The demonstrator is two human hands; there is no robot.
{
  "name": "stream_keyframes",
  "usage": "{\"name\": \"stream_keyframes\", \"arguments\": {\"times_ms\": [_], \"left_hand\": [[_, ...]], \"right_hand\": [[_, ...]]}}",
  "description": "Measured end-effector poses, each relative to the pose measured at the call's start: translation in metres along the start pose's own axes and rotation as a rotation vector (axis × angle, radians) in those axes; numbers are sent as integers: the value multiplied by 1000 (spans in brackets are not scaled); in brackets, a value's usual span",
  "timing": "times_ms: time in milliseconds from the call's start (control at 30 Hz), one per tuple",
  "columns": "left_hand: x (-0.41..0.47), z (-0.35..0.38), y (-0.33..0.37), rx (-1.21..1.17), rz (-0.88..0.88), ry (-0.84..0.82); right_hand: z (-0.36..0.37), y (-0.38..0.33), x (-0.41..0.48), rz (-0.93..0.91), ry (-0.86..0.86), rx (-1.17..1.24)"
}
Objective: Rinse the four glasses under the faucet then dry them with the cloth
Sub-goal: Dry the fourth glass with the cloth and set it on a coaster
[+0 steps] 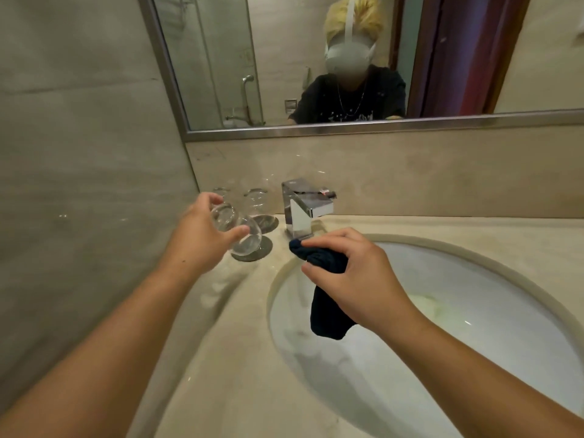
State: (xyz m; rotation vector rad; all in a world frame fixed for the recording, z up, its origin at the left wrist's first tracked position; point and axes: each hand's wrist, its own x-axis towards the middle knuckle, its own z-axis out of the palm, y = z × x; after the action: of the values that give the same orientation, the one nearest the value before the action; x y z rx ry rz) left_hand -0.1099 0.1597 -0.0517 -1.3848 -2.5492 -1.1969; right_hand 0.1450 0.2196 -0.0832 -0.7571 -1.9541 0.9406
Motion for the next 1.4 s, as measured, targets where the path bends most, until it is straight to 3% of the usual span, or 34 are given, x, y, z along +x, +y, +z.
{"name": "stream_keyframes", "arguments": {"times_ms": [333, 1033, 1167, 1400], "left_hand": [[47, 32, -7, 219, 82, -105], [41, 39, -8, 309, 109, -121], [15, 32, 18, 237, 240, -35], [-88, 40, 73, 128, 562, -109]], "right_hand": [[1, 21, 9, 62, -34, -28], [2, 13, 4, 54, -75, 2], [-14, 8, -4, 21, -63, -39], [-67, -7, -40, -46, 18, -172]]}}
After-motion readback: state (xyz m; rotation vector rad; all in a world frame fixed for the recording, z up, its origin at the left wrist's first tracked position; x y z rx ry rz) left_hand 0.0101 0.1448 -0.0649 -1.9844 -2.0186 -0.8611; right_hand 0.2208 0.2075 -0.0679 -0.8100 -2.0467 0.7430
